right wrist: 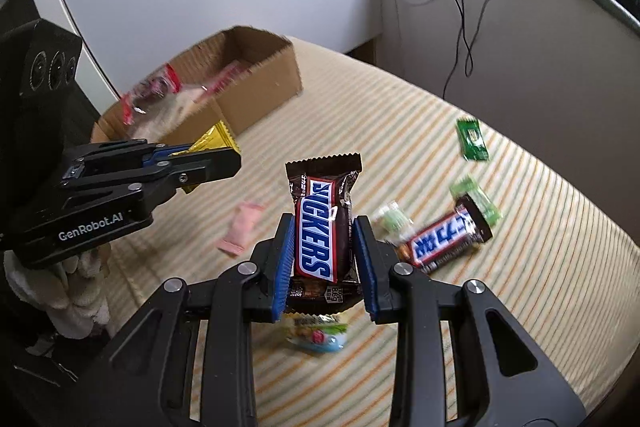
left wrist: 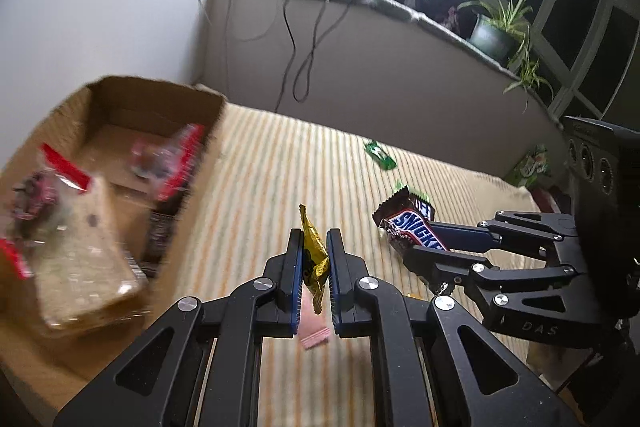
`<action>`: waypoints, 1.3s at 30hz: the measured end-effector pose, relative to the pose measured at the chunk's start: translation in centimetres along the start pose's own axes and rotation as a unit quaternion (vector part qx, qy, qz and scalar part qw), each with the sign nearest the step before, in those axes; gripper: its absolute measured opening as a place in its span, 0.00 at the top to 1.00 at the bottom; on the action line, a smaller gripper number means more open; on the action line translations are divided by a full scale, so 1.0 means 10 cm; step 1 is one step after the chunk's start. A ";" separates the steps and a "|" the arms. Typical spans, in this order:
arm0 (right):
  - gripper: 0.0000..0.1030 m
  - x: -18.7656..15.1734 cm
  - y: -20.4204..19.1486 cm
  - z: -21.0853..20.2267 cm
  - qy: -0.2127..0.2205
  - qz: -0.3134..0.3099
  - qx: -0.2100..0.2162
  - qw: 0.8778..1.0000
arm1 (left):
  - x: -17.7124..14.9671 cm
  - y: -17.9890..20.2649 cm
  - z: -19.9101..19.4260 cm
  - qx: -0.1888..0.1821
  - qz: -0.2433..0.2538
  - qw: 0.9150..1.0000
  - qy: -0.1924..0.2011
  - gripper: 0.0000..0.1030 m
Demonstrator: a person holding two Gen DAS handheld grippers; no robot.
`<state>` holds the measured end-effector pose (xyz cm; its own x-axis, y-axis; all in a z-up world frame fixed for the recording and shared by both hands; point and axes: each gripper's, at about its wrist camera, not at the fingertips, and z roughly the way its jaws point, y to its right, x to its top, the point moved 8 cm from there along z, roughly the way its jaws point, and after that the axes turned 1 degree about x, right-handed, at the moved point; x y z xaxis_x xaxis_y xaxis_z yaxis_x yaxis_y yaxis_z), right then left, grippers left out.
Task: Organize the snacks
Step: 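Carry the yellow candy and Snickers bar into the box and release both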
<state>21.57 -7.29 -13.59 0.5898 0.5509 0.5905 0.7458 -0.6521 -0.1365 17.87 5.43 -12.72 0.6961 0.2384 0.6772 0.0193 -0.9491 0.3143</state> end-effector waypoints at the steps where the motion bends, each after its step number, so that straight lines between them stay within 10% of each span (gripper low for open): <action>1: 0.71 0.04 -0.05 -0.01 0.003 -0.003 0.001 1.000 | 0.02 -0.04 -0.05 0.000 -0.002 1.000 0.004 0.91; 23: 0.70 0.96 -1.16 0.51 0.019 -0.050 0.052 0.997 | -0.01 -1.21 -0.81 0.077 -0.058 0.994 0.059 0.91; 39: 0.70 1.06 -1.31 0.79 0.004 -0.066 0.050 0.997 | -0.02 -1.36 -0.81 0.080 -0.074 0.993 0.056 0.82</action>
<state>20.53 11.23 -11.85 0.4826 0.6245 0.6141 0.8442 -0.5184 -0.1362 11.66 19.93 -11.80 0.5938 0.3902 0.7036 0.2349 -0.9205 0.3122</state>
